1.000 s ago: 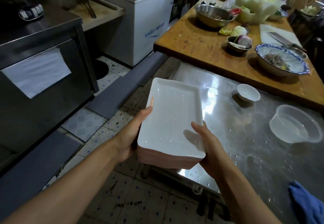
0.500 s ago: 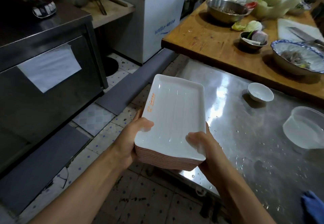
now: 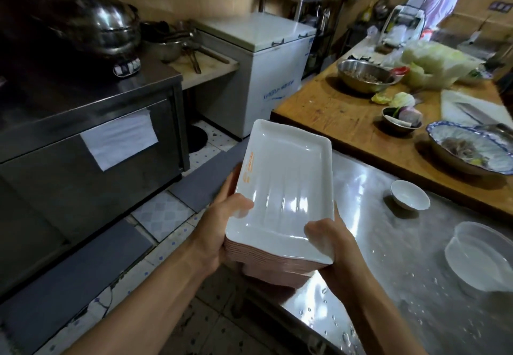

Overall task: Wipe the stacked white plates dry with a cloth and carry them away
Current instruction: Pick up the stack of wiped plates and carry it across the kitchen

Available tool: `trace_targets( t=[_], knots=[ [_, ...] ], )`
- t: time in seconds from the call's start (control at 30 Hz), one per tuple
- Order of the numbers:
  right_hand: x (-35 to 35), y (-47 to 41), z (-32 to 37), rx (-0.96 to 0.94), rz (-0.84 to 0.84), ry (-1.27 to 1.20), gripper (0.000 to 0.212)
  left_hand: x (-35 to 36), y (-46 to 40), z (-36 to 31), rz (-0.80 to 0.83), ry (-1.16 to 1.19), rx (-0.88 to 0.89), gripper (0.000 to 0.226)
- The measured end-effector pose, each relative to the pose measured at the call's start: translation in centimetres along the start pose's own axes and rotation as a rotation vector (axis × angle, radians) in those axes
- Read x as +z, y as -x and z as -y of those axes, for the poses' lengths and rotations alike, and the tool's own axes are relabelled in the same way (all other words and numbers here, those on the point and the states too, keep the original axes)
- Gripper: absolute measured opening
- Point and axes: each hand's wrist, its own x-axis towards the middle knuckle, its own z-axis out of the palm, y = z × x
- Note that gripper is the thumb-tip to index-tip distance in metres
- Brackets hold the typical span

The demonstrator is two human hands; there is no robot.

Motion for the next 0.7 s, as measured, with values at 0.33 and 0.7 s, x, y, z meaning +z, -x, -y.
trace_targets(
  t=[0.33,0.7],
  knots=[
    [6.1,0.7,9.8,-0.292,0.208,0.086,0.088,0.8,2.2,-9.6,-0.038,-0.031,0.303,0.067],
    [15.4,-5.2,12.9,-0.444,0.301,0.122,0.072,-6.3,-0.1,-16.9,-0.102,-0.066,0.41,0.052]
  ],
)
